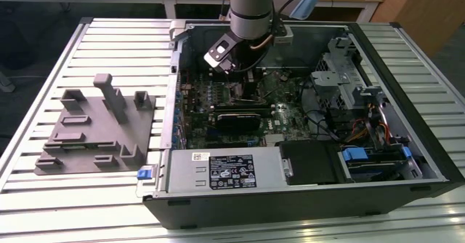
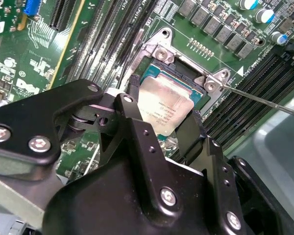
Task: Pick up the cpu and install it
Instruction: 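Place the cpu into insertion slot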
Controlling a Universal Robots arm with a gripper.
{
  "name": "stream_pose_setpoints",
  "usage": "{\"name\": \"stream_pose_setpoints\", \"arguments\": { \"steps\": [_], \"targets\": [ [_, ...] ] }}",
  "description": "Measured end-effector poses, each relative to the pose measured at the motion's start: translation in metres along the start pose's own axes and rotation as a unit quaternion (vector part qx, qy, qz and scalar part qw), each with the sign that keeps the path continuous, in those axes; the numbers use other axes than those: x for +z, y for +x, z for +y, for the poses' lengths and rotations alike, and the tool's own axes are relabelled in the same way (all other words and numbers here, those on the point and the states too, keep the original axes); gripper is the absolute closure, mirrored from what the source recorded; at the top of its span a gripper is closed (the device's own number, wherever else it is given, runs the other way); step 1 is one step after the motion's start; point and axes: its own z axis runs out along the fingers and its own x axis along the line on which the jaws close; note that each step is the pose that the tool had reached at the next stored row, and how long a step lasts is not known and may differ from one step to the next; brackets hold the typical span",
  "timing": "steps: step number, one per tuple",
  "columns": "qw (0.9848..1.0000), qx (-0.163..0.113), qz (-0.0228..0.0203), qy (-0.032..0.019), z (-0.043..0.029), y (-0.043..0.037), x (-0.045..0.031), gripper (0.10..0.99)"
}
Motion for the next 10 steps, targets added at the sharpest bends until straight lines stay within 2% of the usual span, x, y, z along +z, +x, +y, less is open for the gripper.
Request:
{"name": "stream_pose_setpoints", "arguments": {
  "steps": [10],
  "targets": [
    [1.0000, 0.000, -0.0007, 0.0000, -0.0005, 0.0025, 0.0061, 0.541]
  ]
}}
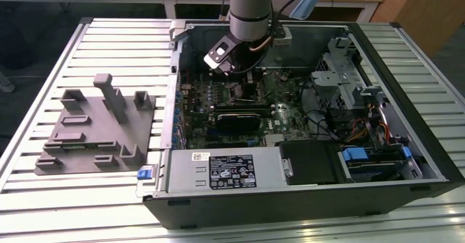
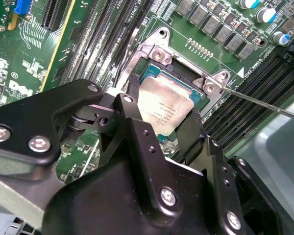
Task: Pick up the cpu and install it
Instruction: 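Place the cpu into insertion slot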
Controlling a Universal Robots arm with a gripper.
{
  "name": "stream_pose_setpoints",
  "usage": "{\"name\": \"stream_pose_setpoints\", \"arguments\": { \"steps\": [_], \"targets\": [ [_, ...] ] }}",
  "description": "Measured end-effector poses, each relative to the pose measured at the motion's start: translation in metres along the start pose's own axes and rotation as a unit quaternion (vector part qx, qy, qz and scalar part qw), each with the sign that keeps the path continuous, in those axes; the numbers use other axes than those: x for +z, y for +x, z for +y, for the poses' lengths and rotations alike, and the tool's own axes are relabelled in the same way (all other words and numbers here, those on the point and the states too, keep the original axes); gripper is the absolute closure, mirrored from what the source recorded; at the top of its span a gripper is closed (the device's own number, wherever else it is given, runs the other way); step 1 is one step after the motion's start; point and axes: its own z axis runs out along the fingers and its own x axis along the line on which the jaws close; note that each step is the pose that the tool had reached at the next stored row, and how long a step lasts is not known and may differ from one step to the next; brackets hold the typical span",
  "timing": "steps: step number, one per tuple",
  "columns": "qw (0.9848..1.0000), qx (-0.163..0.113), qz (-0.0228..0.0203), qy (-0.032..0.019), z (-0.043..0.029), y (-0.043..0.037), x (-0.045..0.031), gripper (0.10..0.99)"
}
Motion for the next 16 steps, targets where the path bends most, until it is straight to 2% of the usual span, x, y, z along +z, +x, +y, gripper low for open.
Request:
{"name": "stream_pose_setpoints", "arguments": {
  "steps": [16],
  "targets": [
    [1.0000, 0.000, -0.0004, 0.0002, 0.0002, 0.0024, 0.0046, 0.541]
  ]
}}
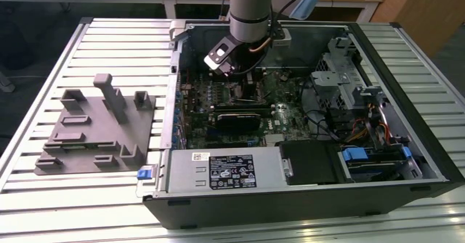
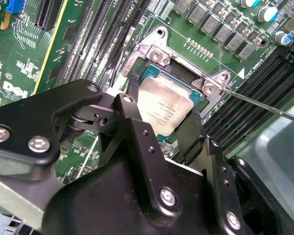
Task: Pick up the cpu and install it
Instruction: 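Place the cpu into insertion slot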
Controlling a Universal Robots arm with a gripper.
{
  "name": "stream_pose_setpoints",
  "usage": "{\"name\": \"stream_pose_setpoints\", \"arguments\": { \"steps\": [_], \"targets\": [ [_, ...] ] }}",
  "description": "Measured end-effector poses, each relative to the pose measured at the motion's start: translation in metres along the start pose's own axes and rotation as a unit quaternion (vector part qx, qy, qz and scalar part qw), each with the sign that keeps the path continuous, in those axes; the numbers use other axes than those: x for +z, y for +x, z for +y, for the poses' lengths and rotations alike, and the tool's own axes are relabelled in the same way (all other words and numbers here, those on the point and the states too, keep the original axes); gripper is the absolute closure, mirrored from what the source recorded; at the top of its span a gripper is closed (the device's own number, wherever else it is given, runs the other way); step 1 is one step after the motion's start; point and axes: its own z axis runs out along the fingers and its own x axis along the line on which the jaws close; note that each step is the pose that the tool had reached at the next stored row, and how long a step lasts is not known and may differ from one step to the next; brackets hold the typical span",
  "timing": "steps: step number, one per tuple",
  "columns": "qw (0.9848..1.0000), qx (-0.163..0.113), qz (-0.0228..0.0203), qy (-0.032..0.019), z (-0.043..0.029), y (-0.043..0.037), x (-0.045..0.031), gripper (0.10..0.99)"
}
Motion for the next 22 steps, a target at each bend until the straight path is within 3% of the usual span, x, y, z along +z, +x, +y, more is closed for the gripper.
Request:
{"name": "stream_pose_setpoints", "arguments": {
  "steps": [22],
  "targets": [
    [1.0000, 0.000, 0.0001, -0.0001, 0.0035, 0.0003, 0.0005, 0.541]
  ]
}}
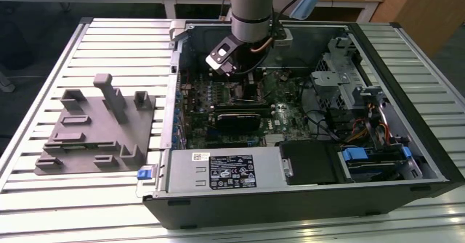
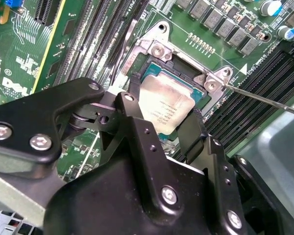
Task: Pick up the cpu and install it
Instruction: 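Place the cpu into insertion slot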
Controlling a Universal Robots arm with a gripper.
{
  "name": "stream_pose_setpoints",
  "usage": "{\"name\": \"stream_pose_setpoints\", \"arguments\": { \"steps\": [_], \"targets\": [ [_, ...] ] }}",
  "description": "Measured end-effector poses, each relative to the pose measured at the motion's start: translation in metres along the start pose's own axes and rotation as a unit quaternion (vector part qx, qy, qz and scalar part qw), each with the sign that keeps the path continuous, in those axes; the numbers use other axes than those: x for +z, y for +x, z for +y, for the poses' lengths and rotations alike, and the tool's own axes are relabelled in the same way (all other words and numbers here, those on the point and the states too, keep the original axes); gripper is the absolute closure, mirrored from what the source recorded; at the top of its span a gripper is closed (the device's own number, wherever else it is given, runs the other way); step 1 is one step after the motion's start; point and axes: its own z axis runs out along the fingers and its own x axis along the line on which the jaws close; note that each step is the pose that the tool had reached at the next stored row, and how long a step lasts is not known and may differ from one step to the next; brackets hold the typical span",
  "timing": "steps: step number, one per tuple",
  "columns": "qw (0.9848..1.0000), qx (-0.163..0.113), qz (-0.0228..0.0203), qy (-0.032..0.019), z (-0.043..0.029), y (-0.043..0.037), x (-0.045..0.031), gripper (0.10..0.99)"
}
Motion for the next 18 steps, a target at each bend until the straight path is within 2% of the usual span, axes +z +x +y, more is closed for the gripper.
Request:
{"name": "stream_pose_setpoints", "arguments": {
  "steps": [17, 18],
  "targets": [
    [1.0000, 0.000, 0.0007, -0.0005, 0.0003, 0.0003, 0.0010, 0.533],
    [1.0000, 0.000, 0.0005, -0.0003, 0.0002, 0.0002, 0.0009, 0.471]
  ]
}}
